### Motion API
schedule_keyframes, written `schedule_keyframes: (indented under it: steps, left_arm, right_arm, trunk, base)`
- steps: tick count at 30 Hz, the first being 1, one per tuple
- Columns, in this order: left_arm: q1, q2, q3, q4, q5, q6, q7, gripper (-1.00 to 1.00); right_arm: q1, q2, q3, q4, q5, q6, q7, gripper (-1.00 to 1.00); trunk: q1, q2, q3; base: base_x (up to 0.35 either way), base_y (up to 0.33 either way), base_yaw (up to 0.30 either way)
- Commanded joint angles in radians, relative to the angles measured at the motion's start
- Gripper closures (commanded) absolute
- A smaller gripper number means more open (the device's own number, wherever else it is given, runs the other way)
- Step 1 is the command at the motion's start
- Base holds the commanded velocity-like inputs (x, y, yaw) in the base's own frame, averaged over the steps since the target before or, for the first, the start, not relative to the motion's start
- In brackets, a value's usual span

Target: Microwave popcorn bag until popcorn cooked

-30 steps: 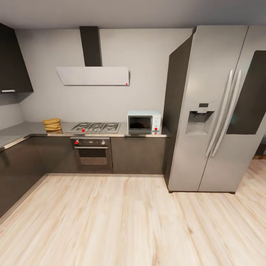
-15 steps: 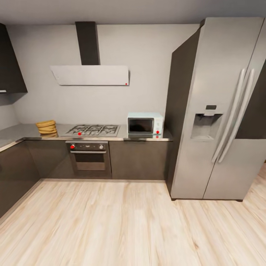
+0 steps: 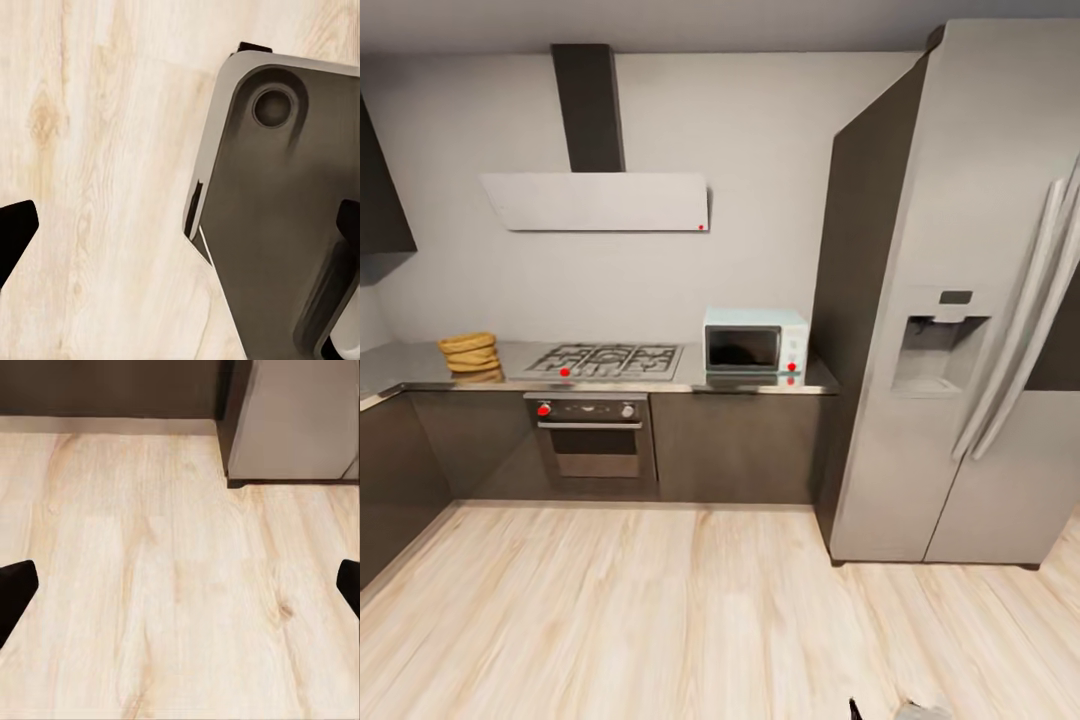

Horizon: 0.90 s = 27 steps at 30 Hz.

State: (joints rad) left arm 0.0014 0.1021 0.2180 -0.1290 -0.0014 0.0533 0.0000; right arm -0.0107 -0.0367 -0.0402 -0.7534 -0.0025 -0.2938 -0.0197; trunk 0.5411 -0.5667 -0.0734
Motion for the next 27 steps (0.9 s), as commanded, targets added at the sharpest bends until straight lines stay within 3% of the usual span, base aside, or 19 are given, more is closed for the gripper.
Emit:
schedule_keyframes:
  steps: [1, 9, 11, 15, 27]
  left_arm:
    - [0.0, -0.001, 0.004, -0.003, 0.0, 0.006, 0.0, -1.0]
    - [0.0, -0.005, 0.004, -0.003, 0.0, 0.006, 0.0, -1.0]
    - [0.0, -0.005, 0.001, -0.003, 0.0, 0.009, 0.0, -1.0]
    - [0.0, -0.004, 0.0, -0.002, 0.0, 0.019, 0.001, -1.0]
    - [0.0, -0.005, 0.003, 0.0, 0.0, 0.022, 0.002, -1.0]
  right_arm:
    - [0.0, 0.0, 0.0, -0.039, -0.001, -0.014, -0.002, -1.0]
    - [-0.001, 0.0, 0.0, -0.355, -0.001, -0.037, -0.003, -1.0]
    - [-0.004, 0.0, 0.0, -0.476, -0.002, -0.037, -0.004, -1.0]
    - [-0.01, 0.0, 0.0, -0.558, -0.002, -0.036, -0.005, -1.0]
    - [-0.033, 0.001, 0.001, -0.667, -0.001, -0.028, -0.006, -1.0]
  trunk:
    - [0.001, -0.001, -0.002]
    - [0.001, -0.001, -0.002]
    - [0.001, -0.001, -0.002]
    - [0.001, -0.001, -0.002]
    - [0.001, -0.001, -0.002]
  base:
    - [0.342, 0.0, 0.0]
    - [0.342, 0.0, 0.0]
    - [0.342, 0.0, 0.0]
    - [0.341, 0.0, 0.0]
    - [0.342, 0.0, 0.0]
